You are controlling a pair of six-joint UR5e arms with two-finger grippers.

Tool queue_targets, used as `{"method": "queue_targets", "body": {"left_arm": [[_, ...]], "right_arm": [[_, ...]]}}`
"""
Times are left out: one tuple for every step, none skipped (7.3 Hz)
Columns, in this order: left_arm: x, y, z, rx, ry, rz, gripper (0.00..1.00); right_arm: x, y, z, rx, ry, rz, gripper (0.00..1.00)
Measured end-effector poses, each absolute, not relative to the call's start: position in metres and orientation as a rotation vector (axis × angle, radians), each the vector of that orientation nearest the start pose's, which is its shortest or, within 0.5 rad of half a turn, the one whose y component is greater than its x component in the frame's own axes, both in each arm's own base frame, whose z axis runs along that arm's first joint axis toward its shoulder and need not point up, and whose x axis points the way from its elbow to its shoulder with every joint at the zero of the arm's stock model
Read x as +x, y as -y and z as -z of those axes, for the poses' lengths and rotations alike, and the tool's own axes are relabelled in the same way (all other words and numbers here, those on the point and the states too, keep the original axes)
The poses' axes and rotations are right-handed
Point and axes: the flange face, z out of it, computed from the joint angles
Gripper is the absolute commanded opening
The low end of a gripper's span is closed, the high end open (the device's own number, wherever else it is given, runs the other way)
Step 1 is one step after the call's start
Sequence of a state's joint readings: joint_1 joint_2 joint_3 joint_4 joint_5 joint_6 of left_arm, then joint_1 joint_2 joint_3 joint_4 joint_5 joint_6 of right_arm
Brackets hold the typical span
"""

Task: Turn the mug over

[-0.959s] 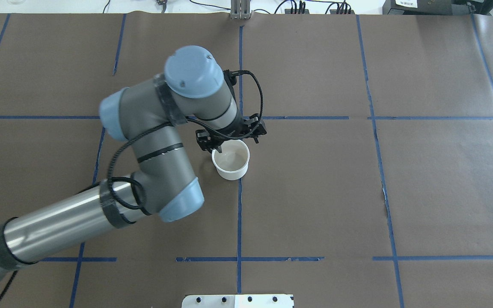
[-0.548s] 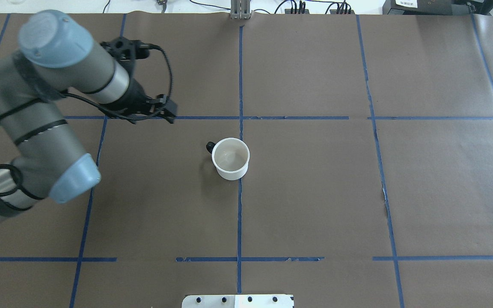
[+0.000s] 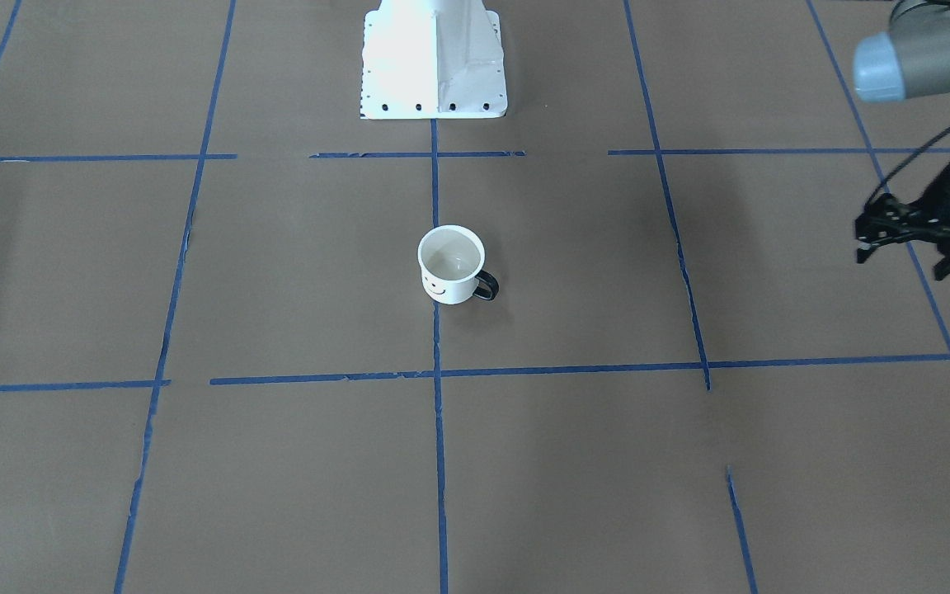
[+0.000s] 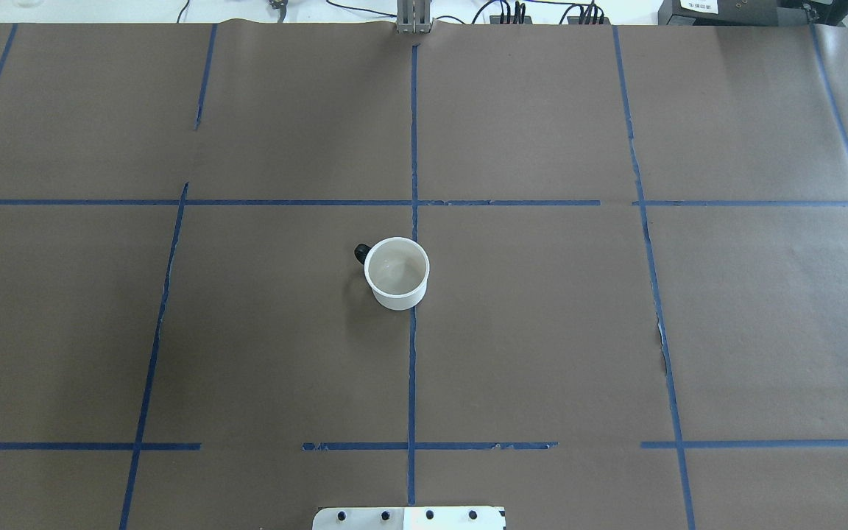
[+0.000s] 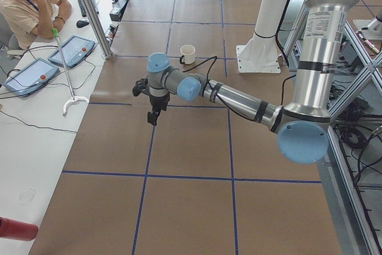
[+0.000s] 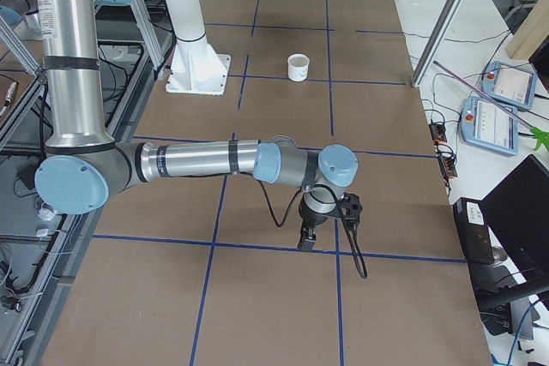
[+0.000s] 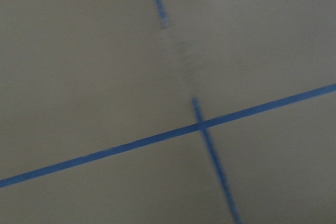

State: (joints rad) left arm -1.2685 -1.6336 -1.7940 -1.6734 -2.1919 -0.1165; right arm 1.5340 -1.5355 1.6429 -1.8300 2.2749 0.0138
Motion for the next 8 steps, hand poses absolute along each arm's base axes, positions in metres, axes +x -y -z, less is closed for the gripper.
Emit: {"method": "queue_targets", "body": {"left_arm": [[0.042, 0.515, -0.558, 0.216, -0.660, -0.290, 1.00], [0.015, 0.507, -0.590, 0.206, -0.648, -0.304, 1.00], [-0.002, 0.503, -0.612, 0.205, -0.653, -0.329, 1.00], [-0.011, 0.498, -0.628, 0.194, -0.687, -0.333, 1.00], [-0.023, 0.494, -0.642, 0.179, -0.744, -0.306, 1.00], [-0.037, 0.490, -0.649, 0.173, -0.789, -0.269, 1.00], [-0.044, 0.488, -0.653, 0.170, -0.805, -0.247, 1.00], [-0.048, 0.484, -0.656, 0.167, -0.811, -0.238, 1.00]], "right_arm": [[0.051, 0.494, -0.635, -0.163, 0.699, -0.031, 1.00], [0.051, 0.494, -0.635, -0.163, 0.699, -0.031, 1.00], [0.051, 0.494, -0.635, -0.163, 0.699, -0.031, 1.00], [0.051, 0.494, -0.635, -0.163, 0.699, -0.031, 1.00], [0.051, 0.494, -0.635, -0.163, 0.699, -0.031, 1.00], [0.051, 0.494, -0.635, -0.163, 0.699, -0.031, 1.00], [0.051, 0.494, -0.635, -0.163, 0.699, -0.031, 1.00], [0.051, 0.494, -0.635, -0.163, 0.699, -0.031, 1.00]]}}
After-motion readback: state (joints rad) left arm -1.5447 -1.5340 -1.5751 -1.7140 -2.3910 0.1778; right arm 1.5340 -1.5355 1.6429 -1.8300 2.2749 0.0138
